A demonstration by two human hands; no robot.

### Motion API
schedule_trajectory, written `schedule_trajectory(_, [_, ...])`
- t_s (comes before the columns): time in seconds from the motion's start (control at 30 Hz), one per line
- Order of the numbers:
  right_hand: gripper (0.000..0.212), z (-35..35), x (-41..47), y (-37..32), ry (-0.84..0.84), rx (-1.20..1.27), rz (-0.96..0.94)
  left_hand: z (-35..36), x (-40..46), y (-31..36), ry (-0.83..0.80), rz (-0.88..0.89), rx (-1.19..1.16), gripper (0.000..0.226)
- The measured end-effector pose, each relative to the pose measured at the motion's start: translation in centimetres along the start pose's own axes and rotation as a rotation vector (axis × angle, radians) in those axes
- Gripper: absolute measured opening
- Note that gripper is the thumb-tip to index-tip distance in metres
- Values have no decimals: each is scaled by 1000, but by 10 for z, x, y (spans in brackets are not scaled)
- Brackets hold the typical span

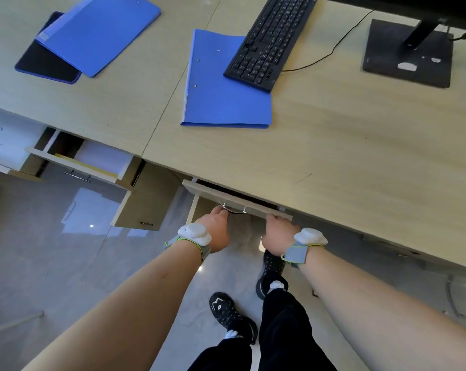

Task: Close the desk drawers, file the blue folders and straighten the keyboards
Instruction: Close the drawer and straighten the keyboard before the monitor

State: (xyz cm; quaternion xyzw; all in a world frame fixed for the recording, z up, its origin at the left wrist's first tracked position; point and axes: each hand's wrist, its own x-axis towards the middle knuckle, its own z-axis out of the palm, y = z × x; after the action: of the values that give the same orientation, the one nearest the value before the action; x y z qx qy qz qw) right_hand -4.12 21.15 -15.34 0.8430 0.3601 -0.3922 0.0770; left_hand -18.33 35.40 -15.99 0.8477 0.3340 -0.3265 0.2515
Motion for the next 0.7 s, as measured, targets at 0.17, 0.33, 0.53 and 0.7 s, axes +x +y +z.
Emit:
schedule_trajectory(0.17, [55, 5, 17, 1, 112, 48, 59, -5, 13, -1, 8, -15, 31, 59])
schedule_trajectory(0.33, [71, 12, 29, 6, 268, 10, 74, -4, 20, -5, 31, -8, 77, 60])
schedule_trajectory(0.53, [73, 17, 37, 5, 258, 17, 79, -3, 33, -5, 10, 0, 96, 50])
schedule_trajectory(0.7, [79, 27, 44, 12, 236, -6, 49, -5, 47, 2, 36, 28, 137, 52])
